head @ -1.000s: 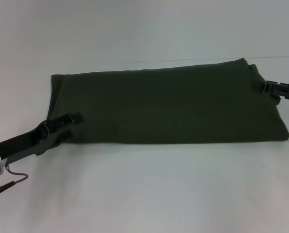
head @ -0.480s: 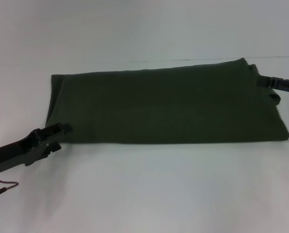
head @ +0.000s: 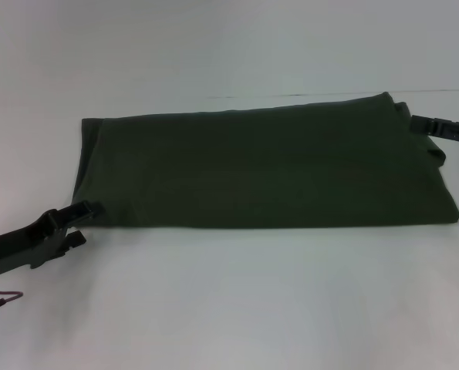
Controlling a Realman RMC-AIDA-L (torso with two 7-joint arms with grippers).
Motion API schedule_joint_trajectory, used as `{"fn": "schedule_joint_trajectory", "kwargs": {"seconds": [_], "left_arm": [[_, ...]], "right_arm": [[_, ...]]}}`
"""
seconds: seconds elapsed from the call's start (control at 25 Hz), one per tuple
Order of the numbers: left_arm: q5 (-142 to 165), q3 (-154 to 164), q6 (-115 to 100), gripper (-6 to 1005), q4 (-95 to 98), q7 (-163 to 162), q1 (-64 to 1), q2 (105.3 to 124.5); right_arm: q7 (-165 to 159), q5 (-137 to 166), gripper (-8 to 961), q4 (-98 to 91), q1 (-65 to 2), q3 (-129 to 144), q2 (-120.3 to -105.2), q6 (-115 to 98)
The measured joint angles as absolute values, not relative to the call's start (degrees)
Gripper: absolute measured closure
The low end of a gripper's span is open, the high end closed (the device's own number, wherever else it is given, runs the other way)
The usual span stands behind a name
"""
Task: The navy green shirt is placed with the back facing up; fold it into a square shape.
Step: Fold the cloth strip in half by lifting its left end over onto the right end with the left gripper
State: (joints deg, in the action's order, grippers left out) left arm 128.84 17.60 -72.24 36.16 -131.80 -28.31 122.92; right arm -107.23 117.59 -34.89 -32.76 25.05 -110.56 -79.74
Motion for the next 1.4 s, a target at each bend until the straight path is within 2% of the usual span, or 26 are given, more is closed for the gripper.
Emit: {"fn": "schedule_joint_trajectory", "kwargs": {"seconds": [1.4], "left_arm": [[130.3,18.3,-68.8,155,35.3,-136.9,-29.9,122.52]], "right_arm": [[-107.6,117.0,112,-34.9,-32.9,22.3,-110.38,-80.2]]}}
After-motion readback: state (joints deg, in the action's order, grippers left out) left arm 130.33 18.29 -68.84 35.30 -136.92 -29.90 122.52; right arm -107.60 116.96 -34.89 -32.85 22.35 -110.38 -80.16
